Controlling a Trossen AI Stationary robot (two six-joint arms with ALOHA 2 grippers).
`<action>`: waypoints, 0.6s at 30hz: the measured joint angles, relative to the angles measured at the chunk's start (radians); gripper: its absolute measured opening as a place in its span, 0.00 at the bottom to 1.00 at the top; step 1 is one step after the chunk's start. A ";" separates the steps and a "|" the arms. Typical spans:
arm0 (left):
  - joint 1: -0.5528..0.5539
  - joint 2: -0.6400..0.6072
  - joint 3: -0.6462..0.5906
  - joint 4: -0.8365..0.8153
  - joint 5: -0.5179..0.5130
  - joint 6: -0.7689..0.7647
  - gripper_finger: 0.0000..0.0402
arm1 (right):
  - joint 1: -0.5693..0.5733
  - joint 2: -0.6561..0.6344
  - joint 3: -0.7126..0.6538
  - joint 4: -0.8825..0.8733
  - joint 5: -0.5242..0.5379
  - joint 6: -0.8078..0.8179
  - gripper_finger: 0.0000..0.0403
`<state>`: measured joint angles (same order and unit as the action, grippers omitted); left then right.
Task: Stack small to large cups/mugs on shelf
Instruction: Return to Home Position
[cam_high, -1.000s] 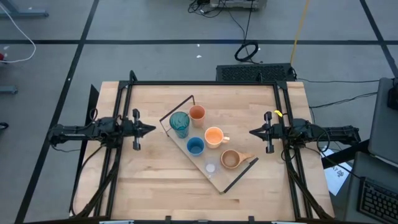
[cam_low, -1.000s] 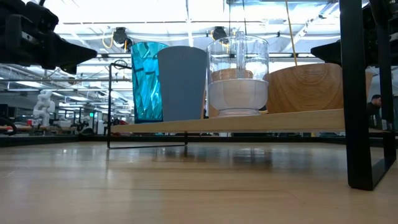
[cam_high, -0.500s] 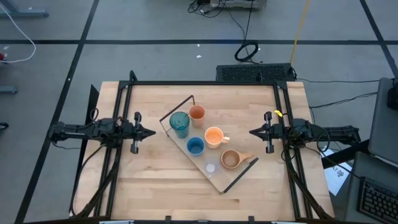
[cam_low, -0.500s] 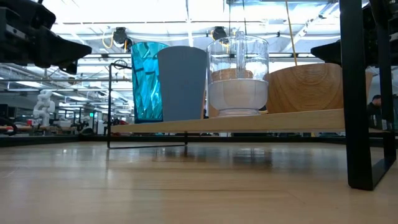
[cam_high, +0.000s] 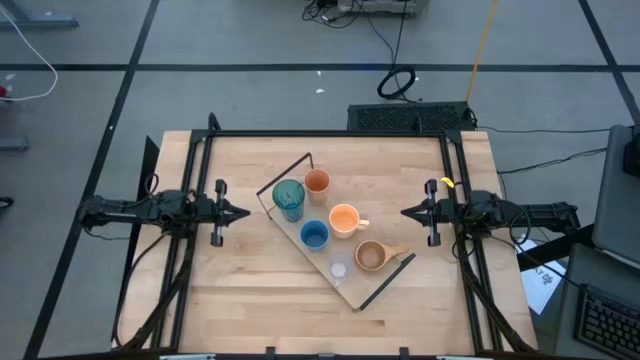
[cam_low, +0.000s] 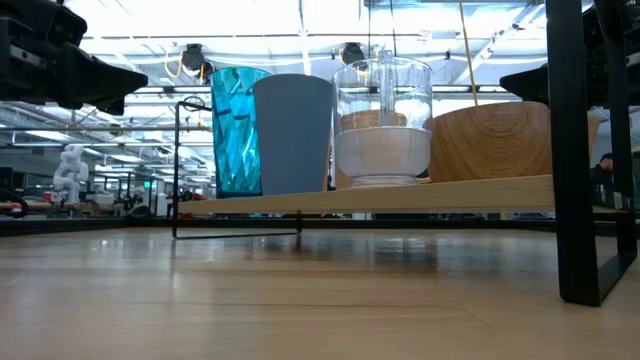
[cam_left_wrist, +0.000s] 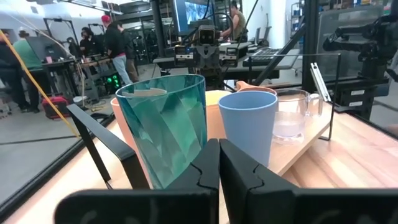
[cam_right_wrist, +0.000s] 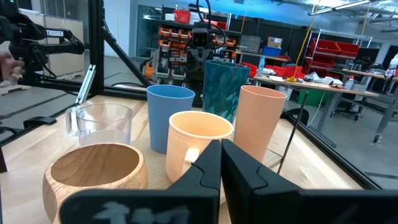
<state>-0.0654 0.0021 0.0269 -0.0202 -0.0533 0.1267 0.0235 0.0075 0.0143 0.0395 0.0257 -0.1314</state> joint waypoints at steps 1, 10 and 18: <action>0.000 0.000 0.000 0.003 0.000 -0.007 0.04 | 0.000 0.000 0.000 0.000 0.000 0.000 0.00; 0.000 0.000 -0.002 0.018 -0.004 -0.010 0.06 | 0.000 0.000 0.000 0.000 0.000 0.000 0.00; 0.000 0.000 -0.002 0.022 -0.003 -0.013 0.06 | 0.000 0.000 0.000 0.000 0.000 0.000 0.00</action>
<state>-0.0654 0.0021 0.0250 0.0013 -0.0566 0.1139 0.0232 0.0076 0.0143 0.0395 0.0257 -0.1318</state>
